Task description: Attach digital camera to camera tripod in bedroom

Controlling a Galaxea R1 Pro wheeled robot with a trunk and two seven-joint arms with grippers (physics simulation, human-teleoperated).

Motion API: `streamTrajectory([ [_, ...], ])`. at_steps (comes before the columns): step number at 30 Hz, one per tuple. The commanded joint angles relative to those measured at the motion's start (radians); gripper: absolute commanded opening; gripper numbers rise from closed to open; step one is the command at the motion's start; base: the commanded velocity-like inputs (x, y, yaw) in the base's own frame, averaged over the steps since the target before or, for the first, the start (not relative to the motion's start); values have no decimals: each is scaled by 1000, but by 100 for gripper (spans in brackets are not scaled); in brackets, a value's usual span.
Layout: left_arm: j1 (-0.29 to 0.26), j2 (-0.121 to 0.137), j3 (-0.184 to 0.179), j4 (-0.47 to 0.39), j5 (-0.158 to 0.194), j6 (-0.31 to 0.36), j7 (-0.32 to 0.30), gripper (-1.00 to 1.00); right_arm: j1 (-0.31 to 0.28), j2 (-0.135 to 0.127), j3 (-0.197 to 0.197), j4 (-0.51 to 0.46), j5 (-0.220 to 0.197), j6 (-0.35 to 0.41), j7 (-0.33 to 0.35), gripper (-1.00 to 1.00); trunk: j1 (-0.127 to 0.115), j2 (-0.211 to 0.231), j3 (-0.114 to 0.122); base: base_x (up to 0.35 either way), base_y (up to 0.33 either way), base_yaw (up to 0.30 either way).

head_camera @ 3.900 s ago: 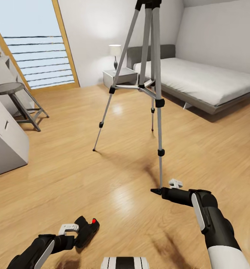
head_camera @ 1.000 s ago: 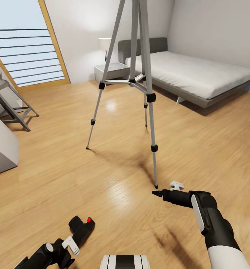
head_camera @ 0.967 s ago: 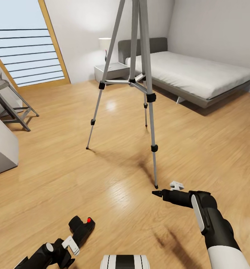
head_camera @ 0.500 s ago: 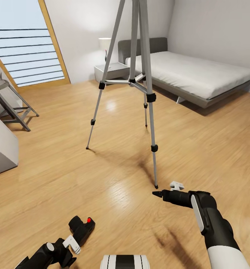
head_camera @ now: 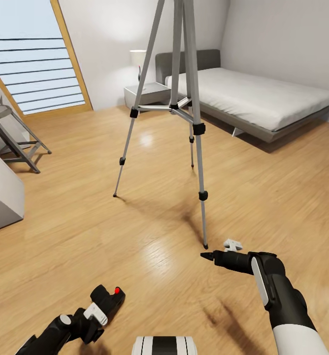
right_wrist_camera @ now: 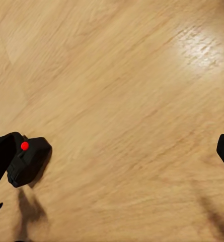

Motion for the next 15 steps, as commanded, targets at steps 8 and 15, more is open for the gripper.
streamTrajectory([
  [8,0,2,0,-24,-5,11,-4,100,-1,0,-2,-1,4,4,3,100,0,0,-1,0,0,0],
  [15,0,2,-1,-23,-3,15,-6,100,-1,0,-2,1,3,4,2,100,0,0,-1,0,0,0],
])
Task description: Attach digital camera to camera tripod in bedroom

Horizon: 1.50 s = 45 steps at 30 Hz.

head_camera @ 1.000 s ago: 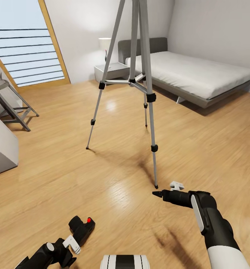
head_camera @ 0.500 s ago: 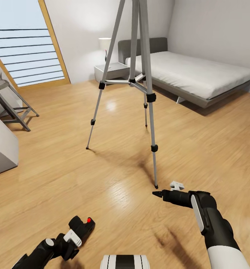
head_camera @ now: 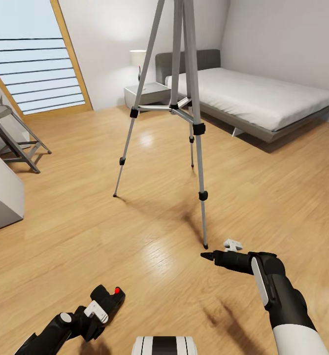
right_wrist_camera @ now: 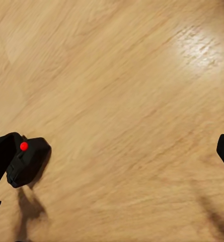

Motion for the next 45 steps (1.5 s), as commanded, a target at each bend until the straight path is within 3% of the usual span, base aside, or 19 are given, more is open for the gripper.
streamTrajectory([
  [1,0,1,-2,-3,-8,4,-4,100,-1,0,-2,-1,5,4,6,100,0,0,-1,0,0,0],
  [7,0,3,7,-3,-4,4,-5,100,-1,0,-2,0,5,4,6,100,0,0,-1,0,0,0],
  [8,0,4,26,-3,8,3,-4,100,-1,0,-1,1,5,4,6,100,0,0,-1,0,0,0],
  [11,0,4,40,-4,18,2,-3,100,-1,0,-1,7,5,4,3,100,0,0,-1,0,0,0],
  [22,0,3,49,-1,26,6,-6,100,-1,0,-1,21,6,-29,-4,100,0,0,-1,0,0,0],
  [45,0,6,54,-1,25,4,0,100,-1,0,-2,21,8,-31,-9,100,10,-6,-90,0,0,0],
])
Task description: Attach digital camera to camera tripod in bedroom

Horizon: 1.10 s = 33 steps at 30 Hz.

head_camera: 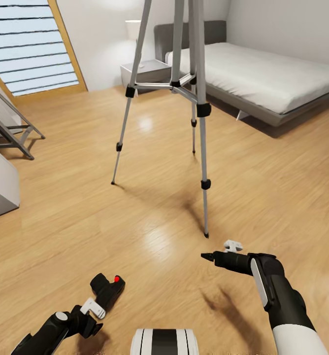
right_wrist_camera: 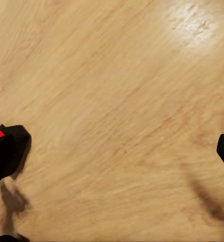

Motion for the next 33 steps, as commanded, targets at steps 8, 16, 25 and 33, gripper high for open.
streamTrajectory([
  [8,0,2,69,-4,-8,3,-2,100,-1,0,-1,-1,6,4,6,100,3,-2,-28,0,0,0],
  [16,0,2,86,-5,-10,3,-1,100,-1,0,-1,-1,6,4,6,100,3,-2,-28,0,0,0],
  [25,0,2,87,-6,-11,2,0,100,-1,0,-1,-1,6,4,6,100,3,-2,-28,0,0,0],
  [33,0,2,87,-4,-11,2,0,100,-1,0,-1,-1,5,4,6,100,3,-2,-28,0,0,0],
])
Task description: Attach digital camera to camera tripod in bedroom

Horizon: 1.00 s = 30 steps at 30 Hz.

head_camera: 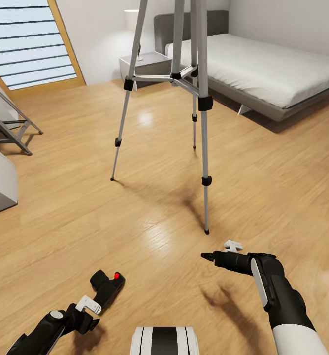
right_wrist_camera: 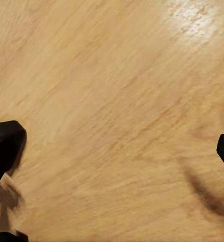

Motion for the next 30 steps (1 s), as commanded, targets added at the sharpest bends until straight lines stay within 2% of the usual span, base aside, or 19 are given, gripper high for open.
streamTrajectory([
  [1,0,1,-2,-2,-9,4,-3,100,-1,0,-1,-1,5,4,7,100,0,0,-1,0,0,0],
  [16,0,1,-5,-1,-18,5,-2,100,-1,0,-3,-1,5,5,7,100,0,0,-1,31,149,0],
  [30,0,0,-6,-1,-21,6,-2,100,-1,0,-3,-1,5,4,7,100,0,0,-1,9,25,0],
])
